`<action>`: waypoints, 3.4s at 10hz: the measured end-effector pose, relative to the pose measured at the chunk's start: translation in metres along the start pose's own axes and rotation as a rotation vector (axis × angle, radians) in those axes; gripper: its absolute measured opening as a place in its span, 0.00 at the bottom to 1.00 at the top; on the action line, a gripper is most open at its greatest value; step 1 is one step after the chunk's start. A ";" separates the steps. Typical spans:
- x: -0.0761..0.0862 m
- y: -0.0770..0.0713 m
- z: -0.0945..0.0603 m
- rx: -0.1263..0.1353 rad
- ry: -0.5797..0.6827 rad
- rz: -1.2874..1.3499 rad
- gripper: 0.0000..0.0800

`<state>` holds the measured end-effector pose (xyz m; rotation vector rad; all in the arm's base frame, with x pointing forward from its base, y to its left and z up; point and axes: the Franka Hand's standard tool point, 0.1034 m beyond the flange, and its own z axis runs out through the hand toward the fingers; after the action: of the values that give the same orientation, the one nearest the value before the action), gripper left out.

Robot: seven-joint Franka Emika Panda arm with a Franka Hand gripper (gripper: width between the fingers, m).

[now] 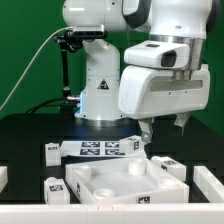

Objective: Assemble one leg

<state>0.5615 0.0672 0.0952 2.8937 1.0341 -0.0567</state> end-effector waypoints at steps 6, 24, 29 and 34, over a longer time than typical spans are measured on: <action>-0.001 0.000 0.001 0.006 -0.001 0.008 0.81; -0.020 -0.090 0.064 0.055 0.094 0.044 0.81; -0.013 -0.078 0.055 0.044 0.102 0.039 0.81; -0.016 -0.079 0.067 0.053 0.098 0.041 0.81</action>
Offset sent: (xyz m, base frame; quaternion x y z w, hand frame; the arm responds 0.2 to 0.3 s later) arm 0.0000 0.0000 0.0000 0.0000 0.0000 0.0000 1.0000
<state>0.4983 0.1130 0.0249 2.9911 1.0023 0.0612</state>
